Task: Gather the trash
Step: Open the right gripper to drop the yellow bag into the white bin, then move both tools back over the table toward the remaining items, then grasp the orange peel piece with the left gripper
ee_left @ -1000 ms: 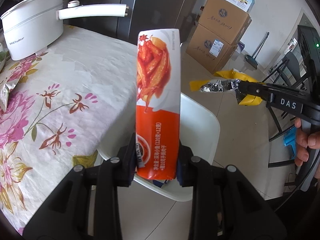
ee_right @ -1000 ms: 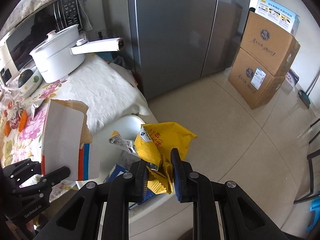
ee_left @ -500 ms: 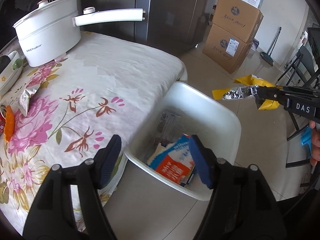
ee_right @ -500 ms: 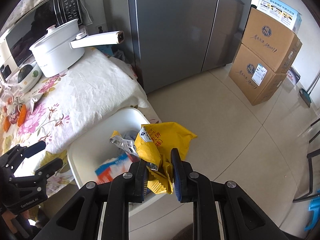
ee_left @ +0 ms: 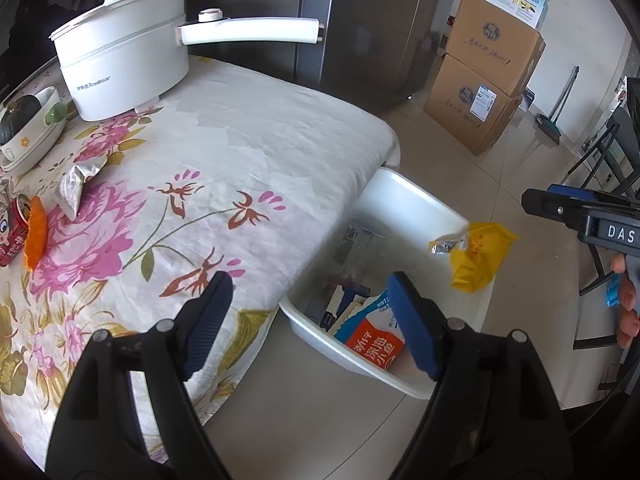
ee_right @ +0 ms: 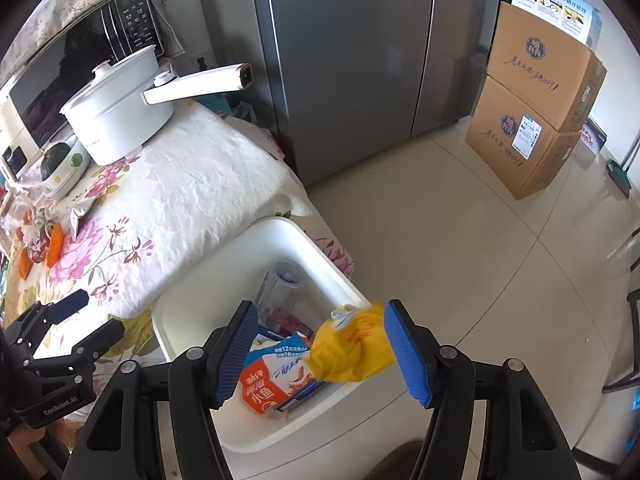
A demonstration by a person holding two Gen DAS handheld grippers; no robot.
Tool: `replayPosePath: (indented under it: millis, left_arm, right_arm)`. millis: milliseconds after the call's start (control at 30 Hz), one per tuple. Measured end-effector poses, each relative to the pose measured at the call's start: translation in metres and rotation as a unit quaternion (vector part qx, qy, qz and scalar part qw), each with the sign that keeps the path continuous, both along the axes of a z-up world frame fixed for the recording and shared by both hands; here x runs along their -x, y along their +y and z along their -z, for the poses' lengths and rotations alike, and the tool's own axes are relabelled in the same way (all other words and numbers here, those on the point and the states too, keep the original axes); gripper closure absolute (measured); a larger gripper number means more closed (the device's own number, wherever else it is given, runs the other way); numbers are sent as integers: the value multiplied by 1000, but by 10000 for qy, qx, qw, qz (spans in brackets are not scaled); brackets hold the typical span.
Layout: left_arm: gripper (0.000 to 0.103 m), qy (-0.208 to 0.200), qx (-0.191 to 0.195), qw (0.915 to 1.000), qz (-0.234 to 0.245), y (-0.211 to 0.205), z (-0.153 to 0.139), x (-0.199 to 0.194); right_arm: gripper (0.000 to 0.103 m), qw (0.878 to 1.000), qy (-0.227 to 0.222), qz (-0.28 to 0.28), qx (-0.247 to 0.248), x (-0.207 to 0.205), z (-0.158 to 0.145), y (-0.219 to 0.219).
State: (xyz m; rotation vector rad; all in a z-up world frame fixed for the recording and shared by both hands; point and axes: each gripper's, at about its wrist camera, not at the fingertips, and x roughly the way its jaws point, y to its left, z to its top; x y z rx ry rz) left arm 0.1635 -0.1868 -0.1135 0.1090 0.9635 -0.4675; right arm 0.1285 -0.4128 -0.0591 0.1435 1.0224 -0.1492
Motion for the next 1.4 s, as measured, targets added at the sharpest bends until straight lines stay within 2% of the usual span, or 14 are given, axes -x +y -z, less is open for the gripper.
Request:
replayPosePath:
  millis: [233, 533, 967, 1200, 1400]
  left_arm:
    - [22, 2, -4, 10000, -36, 4, 0, -2]
    - [20, -9, -112, 9998, -184, 20, -1, -10]
    - [11, -72, -363, 9959, -829, 86, -7, -39]
    - [10, 67, -177, 9880, -1530, 148, -6, -65]
    - [10, 345, 367, 9712, -2330, 212, 4, -88]
  right_arm:
    - [35, 10000, 19, -30, 36, -2, -1, 4]
    - [27, 10000, 1, -64, 55, -10, -3, 12]
    - [20, 9995, 7, -270, 145, -43, -1, 60]
    - [19, 9987, -18, -501, 48, -70, 2, 104]
    - [19, 9974, -74, -707, -66, -100, 10, 154]
